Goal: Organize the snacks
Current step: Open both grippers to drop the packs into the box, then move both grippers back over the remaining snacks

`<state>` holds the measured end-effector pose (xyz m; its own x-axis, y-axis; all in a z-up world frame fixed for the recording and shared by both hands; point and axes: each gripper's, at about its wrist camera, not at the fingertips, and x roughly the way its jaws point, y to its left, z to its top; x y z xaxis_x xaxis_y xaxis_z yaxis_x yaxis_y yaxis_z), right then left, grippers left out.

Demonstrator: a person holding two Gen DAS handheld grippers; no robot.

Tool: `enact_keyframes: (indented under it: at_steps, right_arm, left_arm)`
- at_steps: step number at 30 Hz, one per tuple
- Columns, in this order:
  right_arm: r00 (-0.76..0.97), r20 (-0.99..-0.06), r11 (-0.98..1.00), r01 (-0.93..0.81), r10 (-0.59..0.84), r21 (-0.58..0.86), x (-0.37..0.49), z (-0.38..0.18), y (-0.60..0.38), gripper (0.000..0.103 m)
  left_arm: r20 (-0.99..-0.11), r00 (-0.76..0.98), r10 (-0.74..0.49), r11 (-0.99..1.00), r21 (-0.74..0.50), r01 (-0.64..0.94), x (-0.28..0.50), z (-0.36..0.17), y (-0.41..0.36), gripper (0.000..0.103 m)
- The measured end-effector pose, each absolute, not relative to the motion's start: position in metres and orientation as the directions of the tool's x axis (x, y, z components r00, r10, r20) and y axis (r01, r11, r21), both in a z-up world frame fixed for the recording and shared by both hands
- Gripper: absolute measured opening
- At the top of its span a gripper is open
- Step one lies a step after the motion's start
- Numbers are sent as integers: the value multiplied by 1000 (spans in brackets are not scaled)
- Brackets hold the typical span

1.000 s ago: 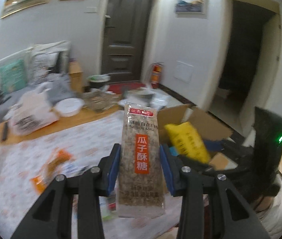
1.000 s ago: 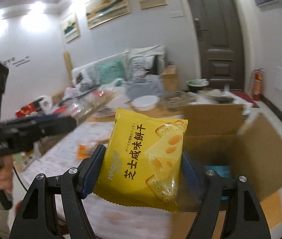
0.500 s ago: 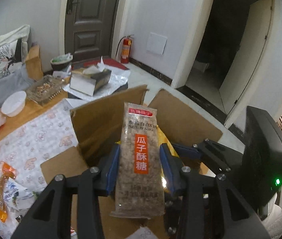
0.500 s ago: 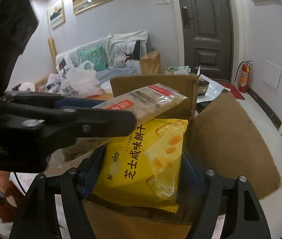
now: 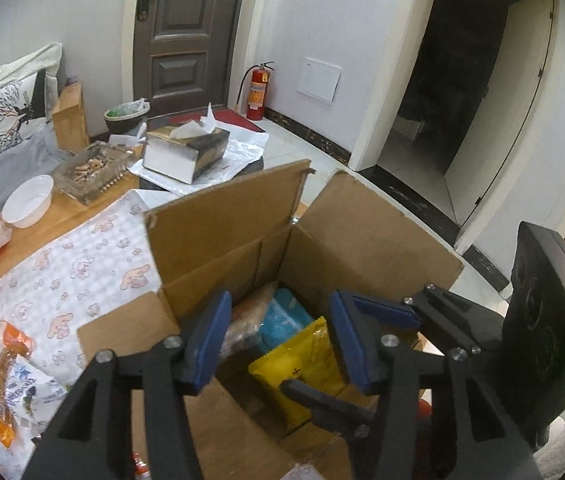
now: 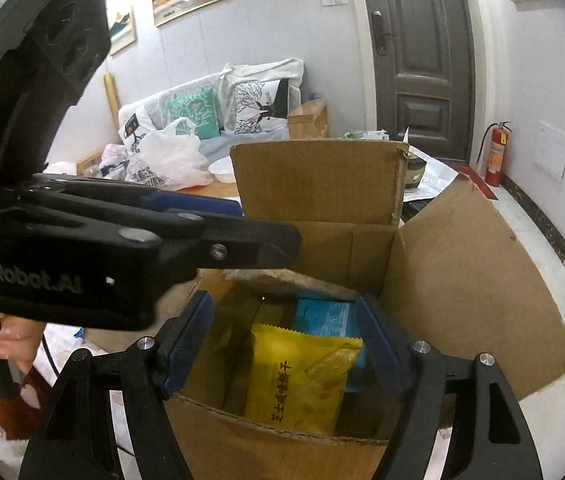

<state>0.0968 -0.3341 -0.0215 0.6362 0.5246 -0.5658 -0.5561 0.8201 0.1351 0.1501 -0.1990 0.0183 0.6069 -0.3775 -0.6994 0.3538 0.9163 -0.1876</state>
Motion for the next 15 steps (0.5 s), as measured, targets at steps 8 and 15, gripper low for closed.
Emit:
enact_keyframes:
  at_steps: [8, 15]
  right_arm:
    - [625, -559, 805, -576, 545, 140, 88, -10, -323, 71]
    - [602, -541, 767, -628, 587, 133, 66, 7, -289, 71]
  left_arm:
    - [-673, 663, -328, 940, -162, 301, 123, 35, -162, 66]
    - [-635, 724, -269, 963, -154, 223, 81, 52, -106, 72]
